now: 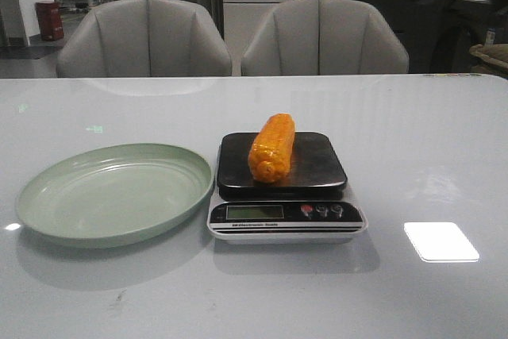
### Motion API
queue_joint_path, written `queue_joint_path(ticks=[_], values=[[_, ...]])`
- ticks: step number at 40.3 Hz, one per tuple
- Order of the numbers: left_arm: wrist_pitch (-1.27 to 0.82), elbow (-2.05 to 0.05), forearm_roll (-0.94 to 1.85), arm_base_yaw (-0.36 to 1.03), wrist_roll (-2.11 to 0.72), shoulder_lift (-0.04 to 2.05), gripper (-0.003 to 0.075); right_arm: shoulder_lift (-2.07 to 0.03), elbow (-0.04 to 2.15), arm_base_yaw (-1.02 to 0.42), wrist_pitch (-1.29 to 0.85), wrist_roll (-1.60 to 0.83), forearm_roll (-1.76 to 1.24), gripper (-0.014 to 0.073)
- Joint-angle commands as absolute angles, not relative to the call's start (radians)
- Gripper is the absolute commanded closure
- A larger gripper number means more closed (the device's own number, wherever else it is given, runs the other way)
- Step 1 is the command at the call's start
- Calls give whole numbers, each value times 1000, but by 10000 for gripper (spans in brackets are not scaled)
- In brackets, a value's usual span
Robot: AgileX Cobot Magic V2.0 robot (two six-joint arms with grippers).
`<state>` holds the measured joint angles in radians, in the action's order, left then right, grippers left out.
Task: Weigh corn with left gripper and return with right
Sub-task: 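Lower the right gripper over the corn on the scale and grasp it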
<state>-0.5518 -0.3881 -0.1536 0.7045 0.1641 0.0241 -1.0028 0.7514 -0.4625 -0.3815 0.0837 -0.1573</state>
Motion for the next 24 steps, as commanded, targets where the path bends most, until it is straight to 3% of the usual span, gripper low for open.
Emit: queue_joint_path(ticks=[1, 12, 24], values=[[-470, -412, -158, 705, 163, 36, 600, -1104, 887, -486, -379, 124, -171, -12], [-470, -412, -158, 705, 163, 36, 600, -1404, 1213, -547, -558, 286, -106, -12], [-470, -412, -158, 705, 163, 36, 600, -1702, 1530, -666, -818, 746, 279, -12]])
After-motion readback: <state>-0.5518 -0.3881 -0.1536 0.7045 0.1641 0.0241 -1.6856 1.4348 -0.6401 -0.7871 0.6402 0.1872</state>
